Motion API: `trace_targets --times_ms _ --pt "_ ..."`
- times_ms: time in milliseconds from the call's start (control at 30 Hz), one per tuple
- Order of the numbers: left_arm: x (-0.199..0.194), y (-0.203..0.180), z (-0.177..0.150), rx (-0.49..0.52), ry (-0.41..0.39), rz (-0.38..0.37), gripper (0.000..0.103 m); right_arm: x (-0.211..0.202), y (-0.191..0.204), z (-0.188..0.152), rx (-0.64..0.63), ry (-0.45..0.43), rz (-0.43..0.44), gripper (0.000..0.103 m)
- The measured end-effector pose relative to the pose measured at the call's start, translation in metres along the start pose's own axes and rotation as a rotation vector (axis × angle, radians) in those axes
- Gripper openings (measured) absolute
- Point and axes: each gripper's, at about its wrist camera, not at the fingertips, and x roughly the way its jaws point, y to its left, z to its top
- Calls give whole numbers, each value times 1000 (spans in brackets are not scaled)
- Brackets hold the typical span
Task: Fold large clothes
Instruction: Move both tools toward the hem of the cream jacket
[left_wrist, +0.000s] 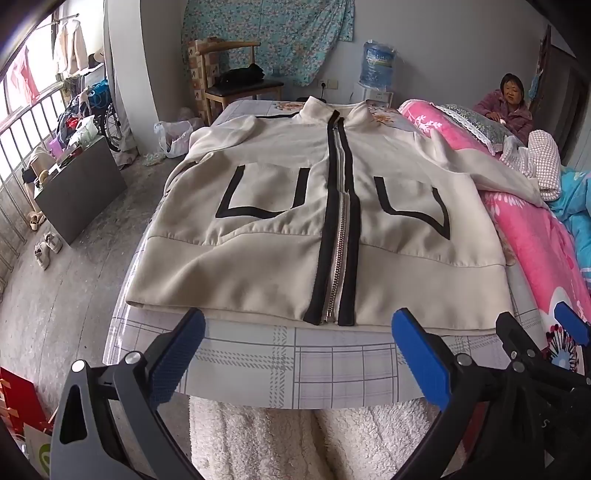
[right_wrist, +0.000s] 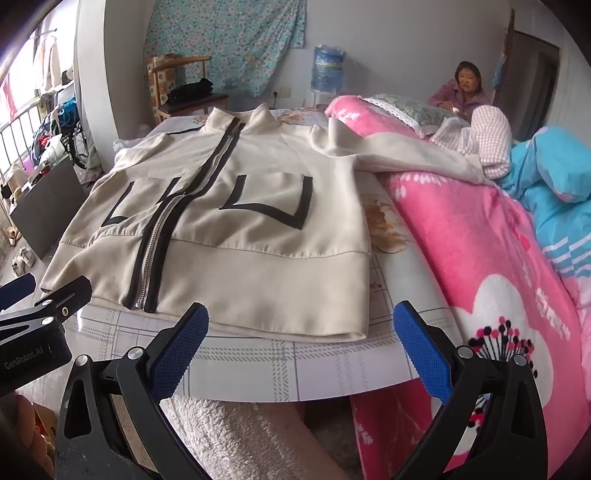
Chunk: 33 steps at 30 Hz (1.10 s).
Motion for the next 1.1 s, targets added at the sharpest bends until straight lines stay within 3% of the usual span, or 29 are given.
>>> trace_targets --times_ms 1100 --pt "10 15 0 -26 15 3 99 -3 7 8 -9 -3 -26 97"
